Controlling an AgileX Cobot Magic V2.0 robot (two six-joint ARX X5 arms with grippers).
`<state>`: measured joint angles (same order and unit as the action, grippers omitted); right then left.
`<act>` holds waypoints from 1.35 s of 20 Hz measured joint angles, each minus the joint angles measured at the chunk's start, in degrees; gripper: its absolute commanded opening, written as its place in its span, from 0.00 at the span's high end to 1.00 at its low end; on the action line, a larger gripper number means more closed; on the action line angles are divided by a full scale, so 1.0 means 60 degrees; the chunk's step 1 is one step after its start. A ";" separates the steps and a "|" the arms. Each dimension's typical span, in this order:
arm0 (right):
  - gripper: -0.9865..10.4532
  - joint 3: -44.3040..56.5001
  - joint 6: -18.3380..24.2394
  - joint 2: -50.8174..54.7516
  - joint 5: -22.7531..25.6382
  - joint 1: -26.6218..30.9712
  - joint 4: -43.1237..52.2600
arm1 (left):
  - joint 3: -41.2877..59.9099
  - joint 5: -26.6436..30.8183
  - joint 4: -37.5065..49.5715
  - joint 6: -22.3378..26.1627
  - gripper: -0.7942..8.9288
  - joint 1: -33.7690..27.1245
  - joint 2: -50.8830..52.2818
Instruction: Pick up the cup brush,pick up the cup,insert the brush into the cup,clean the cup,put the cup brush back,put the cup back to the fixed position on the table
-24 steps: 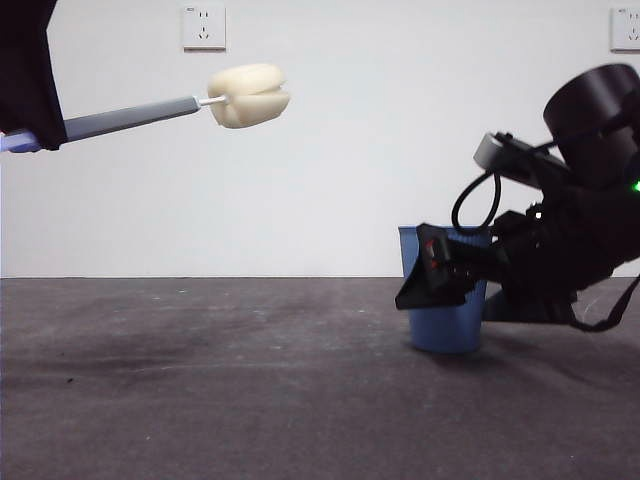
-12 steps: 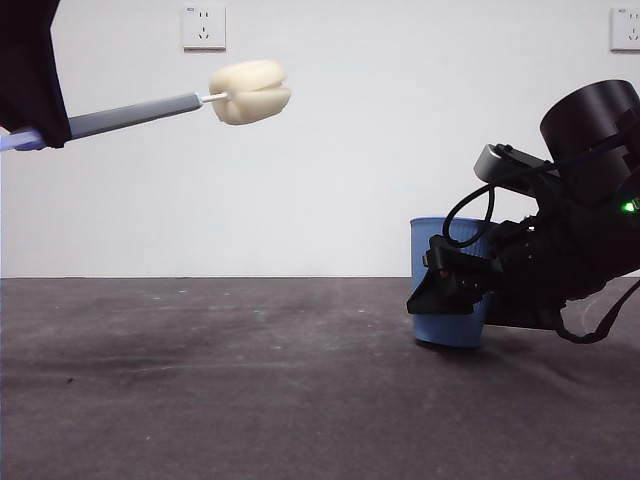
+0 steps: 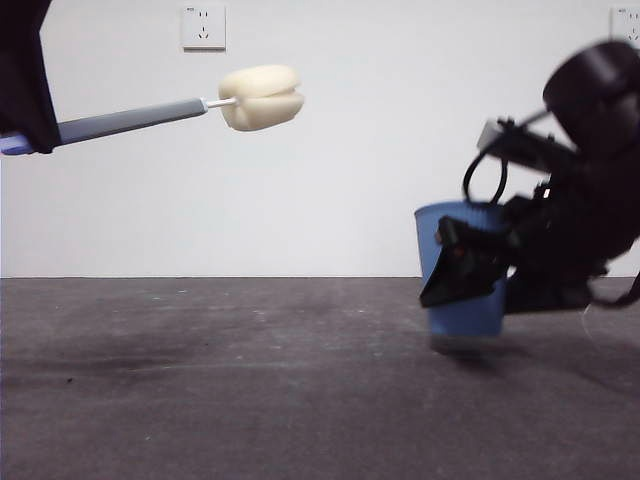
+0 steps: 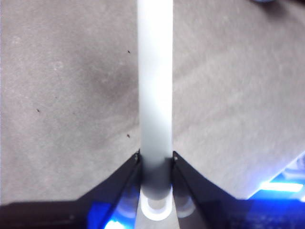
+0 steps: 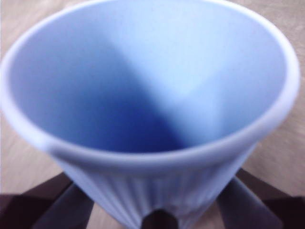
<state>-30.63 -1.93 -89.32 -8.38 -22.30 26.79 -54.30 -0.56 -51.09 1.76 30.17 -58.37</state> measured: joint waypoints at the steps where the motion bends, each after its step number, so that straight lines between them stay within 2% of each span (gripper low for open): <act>1: 0.93 -0.0171 0.0240 0.0568 0.0277 -0.0062 -0.0943 | 0.0000 0.0000 -0.0051 0.0244 0.93 0.0000 0.0000; 6: 0.93 -0.1883 0.1909 0.2572 0.1508 -0.0372 -0.5876 | 0.0000 0.0004 -0.0736 0.1621 0.93 0.0000 0.0000; 11: 0.93 -0.3177 0.4124 0.2623 0.3002 -0.0838 -0.9497 | 0.0000 0.0011 -0.0838 0.2280 0.93 0.0036 0.0000; 14: 0.93 -0.3377 0.5541 0.2623 0.4102 -0.1158 -0.9919 | 0.0000 0.0015 -0.1107 0.2586 0.93 0.0364 0.0000; 20: 0.93 -0.3381 0.8488 0.2623 0.5912 -0.1905 -0.9799 | 0.0000 0.0033 -0.1137 0.2885 0.93 0.1264 -0.0404; 23: 0.93 -0.3384 0.9551 0.2623 0.6375 -0.2244 -0.9723 | 0.0000 0.0066 -0.1115 0.2885 0.93 0.1537 -0.0834; 27: 0.93 -0.3384 1.0728 0.2623 0.6502 -0.2710 -0.9344 | 0.0000 0.0062 -0.0929 0.2881 0.93 0.1763 -0.0998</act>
<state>-50.94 62.43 -73.58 30.63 -38.57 -29.28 -54.30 -0.19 -56.66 19.05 40.75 -64.36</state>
